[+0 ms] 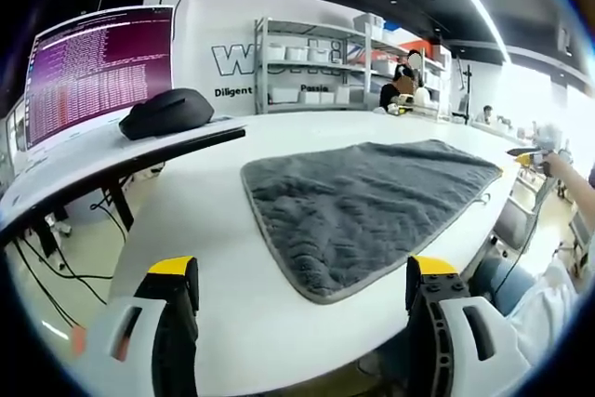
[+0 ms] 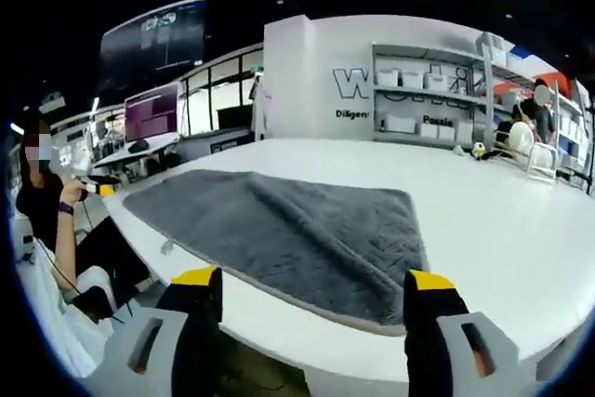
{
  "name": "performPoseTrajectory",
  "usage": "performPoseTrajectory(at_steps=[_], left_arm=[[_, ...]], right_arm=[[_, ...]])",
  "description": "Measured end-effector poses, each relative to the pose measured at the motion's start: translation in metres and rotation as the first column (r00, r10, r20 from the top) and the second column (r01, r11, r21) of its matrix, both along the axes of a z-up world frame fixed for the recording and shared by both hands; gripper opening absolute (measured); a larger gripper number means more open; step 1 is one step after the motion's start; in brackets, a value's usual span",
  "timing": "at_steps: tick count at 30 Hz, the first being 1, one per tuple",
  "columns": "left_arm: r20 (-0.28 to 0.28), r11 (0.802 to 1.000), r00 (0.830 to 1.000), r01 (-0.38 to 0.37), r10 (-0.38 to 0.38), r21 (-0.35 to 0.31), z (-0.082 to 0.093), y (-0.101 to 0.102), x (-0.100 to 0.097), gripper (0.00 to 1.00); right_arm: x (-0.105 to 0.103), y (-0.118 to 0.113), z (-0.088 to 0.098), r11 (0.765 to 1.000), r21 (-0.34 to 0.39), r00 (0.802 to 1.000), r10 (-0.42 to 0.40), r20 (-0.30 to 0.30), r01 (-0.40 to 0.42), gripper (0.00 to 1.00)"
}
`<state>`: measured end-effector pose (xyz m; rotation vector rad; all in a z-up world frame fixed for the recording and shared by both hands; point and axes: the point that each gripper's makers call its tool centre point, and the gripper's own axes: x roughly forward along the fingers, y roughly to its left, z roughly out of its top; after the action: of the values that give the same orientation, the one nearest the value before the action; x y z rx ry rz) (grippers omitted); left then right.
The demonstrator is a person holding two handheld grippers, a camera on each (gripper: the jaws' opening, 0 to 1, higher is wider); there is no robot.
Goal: Open the folded towel by lifting each exposed corner and separating the folded layers until the towel lies flat within the target outline without major curled edges
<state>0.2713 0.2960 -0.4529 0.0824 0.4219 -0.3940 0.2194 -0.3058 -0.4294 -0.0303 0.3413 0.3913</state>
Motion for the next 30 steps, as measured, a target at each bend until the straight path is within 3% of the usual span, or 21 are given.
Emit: performPoseTrajectory(at_steps=[9,16,30], left_arm=[[0.001,1.000,1.000,0.009,-0.009,0.008,0.001,-0.003,-0.002,0.91],[-0.006,1.000,1.000,0.023,-0.023,0.019,-0.001,-0.005,-0.003,0.91],[-0.013,0.999,0.999,0.039,-0.038,0.026,-0.002,-0.008,-0.004,0.91]], right_arm=[[-0.010,0.021,0.011,0.999,-0.030,0.999,0.029,0.019,-0.029,0.99],[-0.009,0.013,0.013,0.997,-0.071,1.000,-0.017,0.021,0.018,0.99],[-0.007,0.014,0.013,0.998,-0.046,0.999,-0.030,0.018,0.031,0.99]])
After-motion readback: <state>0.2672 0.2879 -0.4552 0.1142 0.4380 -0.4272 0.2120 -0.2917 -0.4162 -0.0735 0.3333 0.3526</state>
